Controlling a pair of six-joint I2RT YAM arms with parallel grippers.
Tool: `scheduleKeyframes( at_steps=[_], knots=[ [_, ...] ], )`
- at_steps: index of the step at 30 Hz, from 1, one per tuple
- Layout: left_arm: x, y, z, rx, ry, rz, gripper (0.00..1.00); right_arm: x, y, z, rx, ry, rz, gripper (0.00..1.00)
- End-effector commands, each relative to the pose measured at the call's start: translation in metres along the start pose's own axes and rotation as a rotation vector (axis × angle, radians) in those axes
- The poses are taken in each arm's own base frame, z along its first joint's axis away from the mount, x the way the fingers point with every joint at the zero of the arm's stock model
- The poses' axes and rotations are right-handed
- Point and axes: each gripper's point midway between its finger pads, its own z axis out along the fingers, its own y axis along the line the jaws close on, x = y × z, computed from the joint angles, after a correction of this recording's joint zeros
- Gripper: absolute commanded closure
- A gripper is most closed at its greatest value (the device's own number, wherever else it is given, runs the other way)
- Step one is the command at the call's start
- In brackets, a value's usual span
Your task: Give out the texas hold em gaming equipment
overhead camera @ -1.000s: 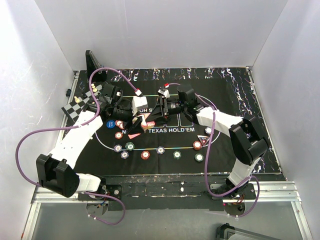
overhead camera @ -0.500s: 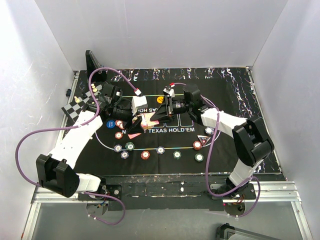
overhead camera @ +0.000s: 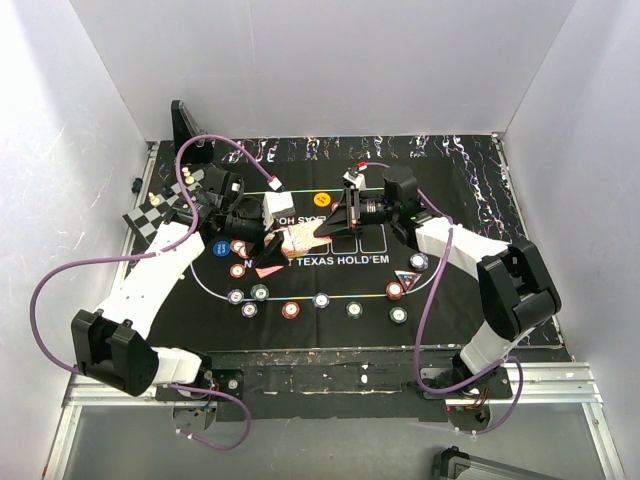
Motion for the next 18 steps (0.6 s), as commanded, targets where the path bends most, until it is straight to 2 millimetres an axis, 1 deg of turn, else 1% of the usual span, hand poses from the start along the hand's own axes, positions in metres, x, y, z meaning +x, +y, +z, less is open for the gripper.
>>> scheduleKeyframes(
  at_steps=[1,4,7,10,12,15,18],
  knots=[
    [-0.028,-0.006,-0.012,-0.007,-0.096,0.079,1.0,0.0,0.018,-0.013,-0.02,-0.018,-0.05,0.85],
    [-0.026,-0.005,-0.011,-0.006,-0.093,0.077,1.0,-0.001,0.023,-0.019,-0.024,-0.028,-0.056,0.9],
    [-0.023,-0.005,-0.01,-0.006,-0.085,0.078,1.0,-0.004,0.03,-0.028,-0.029,-0.043,-0.064,0.93],
    [-0.022,-0.006,-0.01,-0.006,-0.082,0.078,1.0,-0.015,0.036,-0.043,-0.028,-0.08,-0.077,0.94],
    [-0.021,-0.005,-0.01,-0.006,-0.081,0.075,1.0,-0.028,0.04,-0.055,-0.02,-0.116,-0.095,0.95],
    [-0.021,-0.006,-0.01,-0.003,-0.077,0.073,1.0,-0.048,0.038,-0.069,-0.003,-0.157,-0.089,0.96],
    [-0.02,-0.007,-0.011,0.001,-0.073,0.072,1.0,-0.077,0.03,-0.083,0.012,-0.211,-0.077,0.98]
  ],
)
